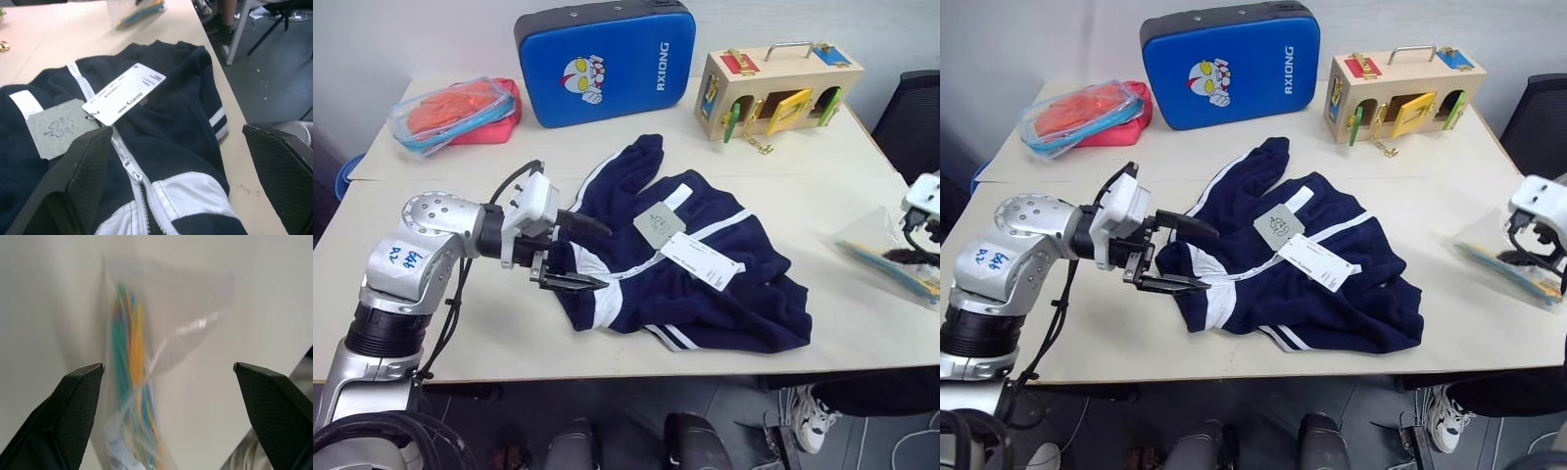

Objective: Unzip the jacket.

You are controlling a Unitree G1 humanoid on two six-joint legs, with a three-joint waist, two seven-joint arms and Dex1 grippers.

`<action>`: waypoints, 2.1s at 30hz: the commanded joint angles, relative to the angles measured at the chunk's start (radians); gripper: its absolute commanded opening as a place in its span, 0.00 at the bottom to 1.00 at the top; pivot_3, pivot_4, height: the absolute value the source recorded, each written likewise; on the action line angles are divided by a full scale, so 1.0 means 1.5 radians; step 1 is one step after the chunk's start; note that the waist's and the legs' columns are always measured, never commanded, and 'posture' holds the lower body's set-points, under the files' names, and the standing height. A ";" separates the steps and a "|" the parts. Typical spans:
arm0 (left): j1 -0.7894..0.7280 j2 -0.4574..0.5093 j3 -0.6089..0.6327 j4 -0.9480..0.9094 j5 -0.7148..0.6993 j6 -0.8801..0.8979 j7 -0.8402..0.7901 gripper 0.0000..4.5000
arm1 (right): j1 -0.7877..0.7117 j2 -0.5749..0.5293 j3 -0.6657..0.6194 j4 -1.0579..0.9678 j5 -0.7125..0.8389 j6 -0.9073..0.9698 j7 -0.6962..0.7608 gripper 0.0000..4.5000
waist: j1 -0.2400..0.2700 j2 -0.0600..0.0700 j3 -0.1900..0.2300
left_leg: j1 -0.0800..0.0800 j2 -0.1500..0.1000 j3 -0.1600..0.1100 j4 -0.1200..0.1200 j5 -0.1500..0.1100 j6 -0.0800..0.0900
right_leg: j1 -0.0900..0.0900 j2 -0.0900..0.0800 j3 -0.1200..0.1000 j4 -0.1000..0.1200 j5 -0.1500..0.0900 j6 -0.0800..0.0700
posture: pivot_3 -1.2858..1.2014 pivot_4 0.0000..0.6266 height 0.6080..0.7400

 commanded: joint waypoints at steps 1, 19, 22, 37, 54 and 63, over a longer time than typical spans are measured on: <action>0.006 0.015 -0.001 -0.020 0.017 -0.031 -0.009 1.00 | -0.019 0.002 -0.081 -0.159 0.160 0.056 0.192 1.00 | 0.001 0.001 0.000 | 0.000 0.000 0.000 0.000 0.000 0.000 | 0.000 0.000 0.000 0.000 0.000 0.000 | 0.52 0.24 1.00; 0.071 -0.034 -0.160 -0.026 0.241 -0.265 0.037 1.00 | 0.540 -0.131 -0.257 -0.790 0.493 0.316 0.224 1.00 | 0.040 -0.001 0.000 | -0.001 -0.001 -0.001 0.005 -0.002 0.003 | 0.002 -0.001 -0.001 0.000 0.000 0.001 | 0.52 0.24 1.00; 0.070 -0.042 -0.190 0.008 0.284 -0.309 0.034 1.00 | 0.554 -0.131 -0.269 -0.793 0.495 0.319 0.221 1.00 | 0.037 0.000 0.000 | -0.001 -0.001 0.000 0.004 -0.002 0.003 | 0.002 -0.001 -0.001 0.000 0.000 0.001 | 0.52 0.24 1.00; 0.113 -0.025 -0.210 0.091 0.369 -0.458 0.059 0.16 | 0.612 -0.107 -0.289 -0.822 0.459 0.290 0.170 1.00 | 0.039 0.000 0.000 | 0.002 -0.001 -0.001 0.004 -0.002 0.003 | 0.004 -0.001 -0.001 0.000 0.001 0.001 | 0.52 0.24 1.00; 0.142 0.160 -0.105 0.351 0.422 -0.927 0.139 0.01 | 0.688 -0.021 -0.245 -0.893 0.400 0.168 0.103 1.00 | 0.022 0.000 -0.001 | 0.003 0.000 0.001 0.002 -0.001 0.001 | 0.003 0.000 -0.001 0.001 0.000 0.001 | 0.52 0.24 1.00; 0.014 0.163 -0.137 0.666 0.489 -1.153 0.219 0.01 | 0.734 0.004 -0.187 -0.870 0.267 -0.069 0.066 1.00 | 0.022 -0.001 -0.001 | 0.003 0.000 0.003 0.002 -0.001 0.002 | 0.002 0.000 -0.001 0.001 0.000 0.001 | 0.52 0.24 1.00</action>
